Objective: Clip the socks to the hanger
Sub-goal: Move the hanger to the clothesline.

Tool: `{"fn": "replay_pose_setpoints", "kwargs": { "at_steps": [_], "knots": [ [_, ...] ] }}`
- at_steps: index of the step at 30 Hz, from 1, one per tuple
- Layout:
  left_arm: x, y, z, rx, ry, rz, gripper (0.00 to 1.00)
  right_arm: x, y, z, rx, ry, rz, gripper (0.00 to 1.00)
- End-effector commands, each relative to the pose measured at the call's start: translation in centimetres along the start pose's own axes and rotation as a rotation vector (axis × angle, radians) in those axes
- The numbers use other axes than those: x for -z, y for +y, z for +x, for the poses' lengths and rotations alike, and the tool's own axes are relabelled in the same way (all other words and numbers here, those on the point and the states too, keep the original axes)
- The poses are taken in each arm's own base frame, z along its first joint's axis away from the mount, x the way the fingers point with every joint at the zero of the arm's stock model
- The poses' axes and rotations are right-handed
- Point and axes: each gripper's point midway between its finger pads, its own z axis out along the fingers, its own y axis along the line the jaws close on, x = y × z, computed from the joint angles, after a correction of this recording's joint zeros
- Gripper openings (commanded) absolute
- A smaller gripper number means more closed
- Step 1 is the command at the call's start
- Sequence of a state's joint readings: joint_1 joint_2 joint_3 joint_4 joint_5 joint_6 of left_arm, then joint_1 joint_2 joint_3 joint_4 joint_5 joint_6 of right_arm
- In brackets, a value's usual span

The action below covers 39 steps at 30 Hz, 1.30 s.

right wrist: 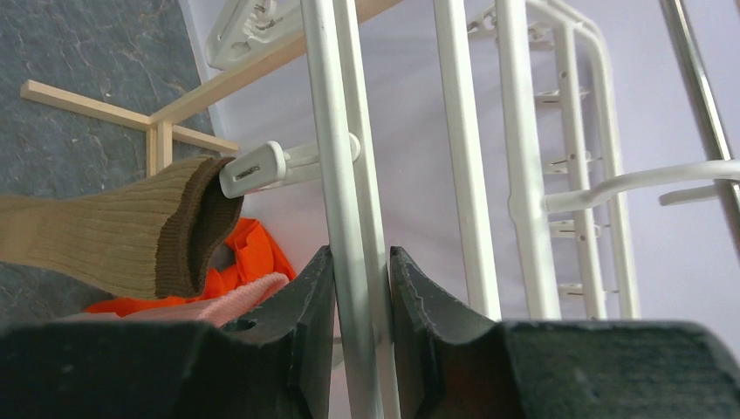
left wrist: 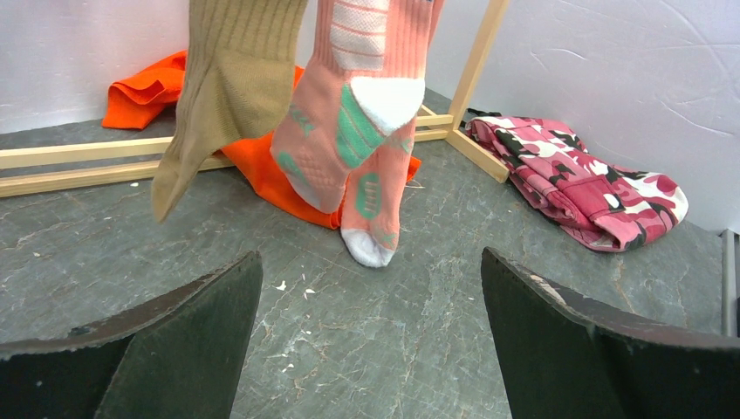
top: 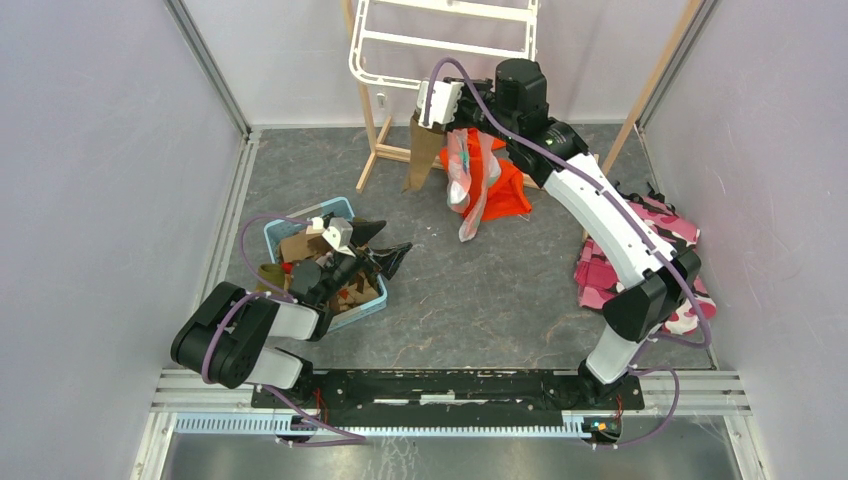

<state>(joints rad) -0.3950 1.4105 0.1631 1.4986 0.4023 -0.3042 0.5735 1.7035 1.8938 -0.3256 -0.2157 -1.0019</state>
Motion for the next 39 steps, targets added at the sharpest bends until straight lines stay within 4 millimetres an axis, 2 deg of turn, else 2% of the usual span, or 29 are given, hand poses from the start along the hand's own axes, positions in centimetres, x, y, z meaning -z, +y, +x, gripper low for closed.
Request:
{"fn": "replay_pose_setpoints", "kwargs": {
  "at_steps": [1,6,9,16,26,39],
  "knots": [
    [-0.2,-1.8,-5.5,-0.150,-0.213,0.081,1.00,4.0,-4.1,-1.8,0.086,0.000,0.111,0.18],
    [-0.2,-1.9,-5.5,-0.150,-0.215,0.081,1.00,6.1,-4.4,-2.3,0.141,-0.005,0.098,0.18],
    [-0.2,-1.8,-5.5,-0.150,-0.214,0.079,1.00,7.5,-4.4,-1.8,0.159,0.001,0.086,0.18],
    [-0.2,-1.8,-5.5,-0.151,-0.213,0.081,1.00,10.1,-4.5,0.7,0.174,0.024,0.063,0.18],
    [-0.2,-1.9,-5.5,-0.153,-0.214,0.082,1.00,14.1,-6.9,3.9,0.202,0.058,0.088,0.23],
    [-0.4,-1.9,-5.6,-0.149,-0.214,0.086,1.00,18.3,-9.3,8.3,0.239,0.159,0.143,0.26]
  ]
}}
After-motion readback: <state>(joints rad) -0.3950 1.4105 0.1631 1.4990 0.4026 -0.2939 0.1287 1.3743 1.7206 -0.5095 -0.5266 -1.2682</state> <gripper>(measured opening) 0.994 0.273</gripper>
